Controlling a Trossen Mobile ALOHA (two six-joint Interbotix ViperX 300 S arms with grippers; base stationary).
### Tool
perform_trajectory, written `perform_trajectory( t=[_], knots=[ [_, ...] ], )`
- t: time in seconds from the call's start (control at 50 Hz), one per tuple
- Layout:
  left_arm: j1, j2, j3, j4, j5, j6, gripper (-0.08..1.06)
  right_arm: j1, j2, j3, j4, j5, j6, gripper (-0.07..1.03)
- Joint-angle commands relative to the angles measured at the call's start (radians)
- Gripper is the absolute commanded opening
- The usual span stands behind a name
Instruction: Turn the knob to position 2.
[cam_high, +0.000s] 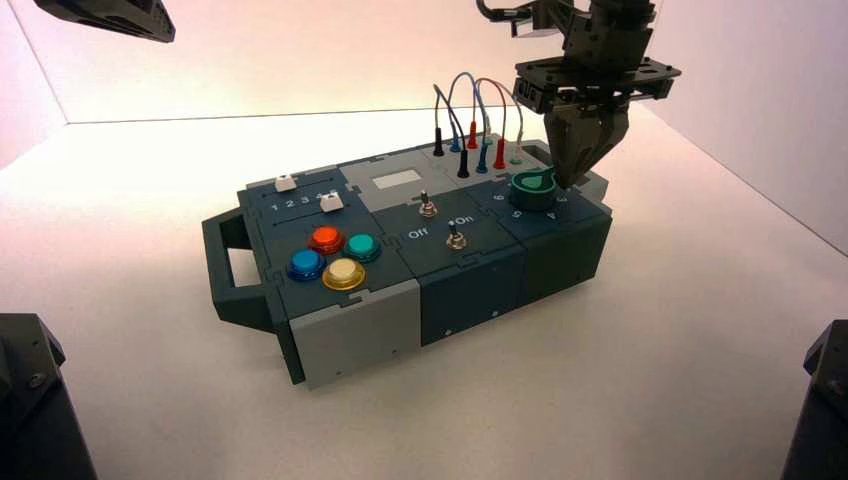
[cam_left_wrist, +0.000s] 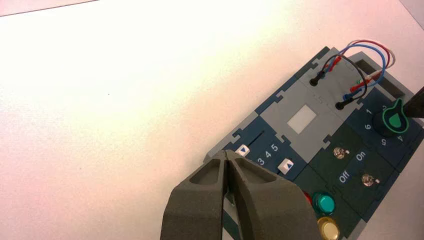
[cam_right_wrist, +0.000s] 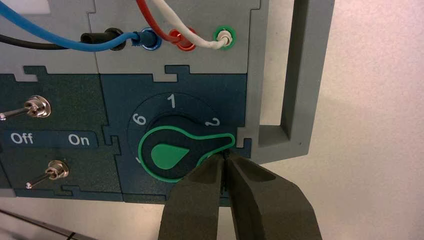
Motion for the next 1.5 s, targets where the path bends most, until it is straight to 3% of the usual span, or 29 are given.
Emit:
perform_trajectory(
  t=[0.02, 1.5],
  knots=[
    [-0.002, 0.003, -0.035, 0.002, -0.005, 0.003, -0.03, -0.014, -0.012, -0.025, -0.005, -0.003, -0.003, -0.02],
    [-0.002, 0.003, -0.035, 0.003, -0.005, 0.003, -0.03, -0.026, -0.009, -0.031, -0.008, -0.028, 0.0, -0.02]
  ],
)
